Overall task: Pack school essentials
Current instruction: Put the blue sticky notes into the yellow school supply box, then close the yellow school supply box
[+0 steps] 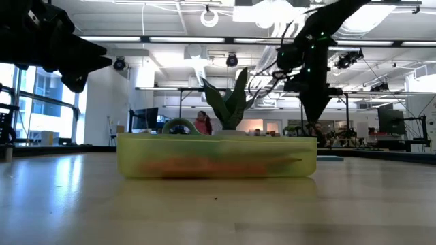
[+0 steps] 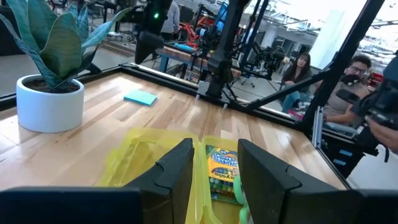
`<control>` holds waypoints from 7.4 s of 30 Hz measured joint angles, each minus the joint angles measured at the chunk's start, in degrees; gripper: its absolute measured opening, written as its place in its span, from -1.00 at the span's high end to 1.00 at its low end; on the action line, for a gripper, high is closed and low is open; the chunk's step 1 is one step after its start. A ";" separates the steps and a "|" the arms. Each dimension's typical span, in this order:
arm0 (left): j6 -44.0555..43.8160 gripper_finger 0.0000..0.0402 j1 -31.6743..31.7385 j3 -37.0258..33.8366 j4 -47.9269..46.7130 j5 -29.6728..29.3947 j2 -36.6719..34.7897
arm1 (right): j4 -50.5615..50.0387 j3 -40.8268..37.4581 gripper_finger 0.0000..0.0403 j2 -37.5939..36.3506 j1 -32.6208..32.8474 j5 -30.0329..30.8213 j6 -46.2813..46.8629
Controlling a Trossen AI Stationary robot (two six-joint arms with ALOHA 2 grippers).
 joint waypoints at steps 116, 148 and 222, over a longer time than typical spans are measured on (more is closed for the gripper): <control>0.00 0.43 -0.01 0.02 -0.02 0.00 0.01 | 31.66 -30.16 -0.58 -3.98 15.04 7.88 29.44; 0.00 0.43 0.00 0.02 0.00 0.00 0.02 | 38.58 -13.27 -0.58 -2.66 47.91 6.75 -0.65; 0.01 0.43 -0.01 0.02 0.04 -0.20 0.00 | 28.45 -1.18 -0.90 3.50 34.89 23.51 5.43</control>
